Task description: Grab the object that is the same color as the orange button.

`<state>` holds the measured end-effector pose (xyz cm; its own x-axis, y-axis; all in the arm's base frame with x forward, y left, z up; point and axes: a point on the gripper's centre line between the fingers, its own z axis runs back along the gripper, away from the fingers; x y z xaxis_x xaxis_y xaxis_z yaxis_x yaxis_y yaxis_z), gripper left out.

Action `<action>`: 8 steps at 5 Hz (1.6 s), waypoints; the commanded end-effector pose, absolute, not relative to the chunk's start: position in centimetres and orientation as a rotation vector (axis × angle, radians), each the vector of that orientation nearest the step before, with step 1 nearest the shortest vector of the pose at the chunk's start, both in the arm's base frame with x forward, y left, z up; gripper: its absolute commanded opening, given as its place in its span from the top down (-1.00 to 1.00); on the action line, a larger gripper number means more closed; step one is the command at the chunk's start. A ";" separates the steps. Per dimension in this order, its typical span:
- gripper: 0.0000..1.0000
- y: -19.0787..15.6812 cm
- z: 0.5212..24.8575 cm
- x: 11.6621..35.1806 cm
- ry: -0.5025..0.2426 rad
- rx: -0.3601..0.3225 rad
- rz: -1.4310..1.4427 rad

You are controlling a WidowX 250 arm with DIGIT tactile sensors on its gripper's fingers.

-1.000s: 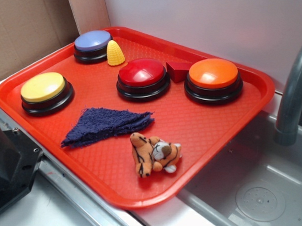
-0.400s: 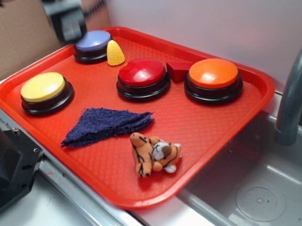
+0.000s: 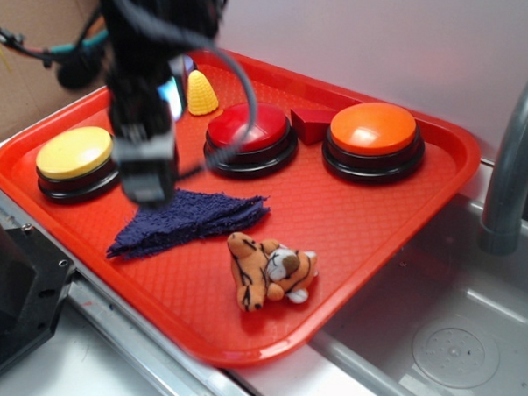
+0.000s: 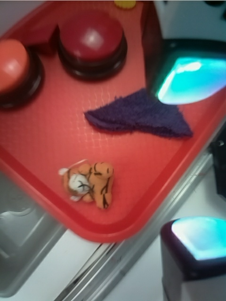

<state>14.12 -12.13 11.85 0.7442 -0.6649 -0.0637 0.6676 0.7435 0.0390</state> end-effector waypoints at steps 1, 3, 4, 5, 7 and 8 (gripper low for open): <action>-1.00 -13.9 6.2 13.8 0.032 0.016 -0.689; -1.00 -17.7 4.5 14.7 -0.046 -0.110 -0.724; -1.00 -18.1 3.7 14.1 -0.073 -0.144 -0.692; 1.00 -17.0 3.7 14.1 -0.107 -0.076 -0.629; 1.00 -15.9 3.7 14.7 -0.185 -0.063 -0.535; 1.00 -15.6 3.6 15.8 -0.239 -0.056 -0.452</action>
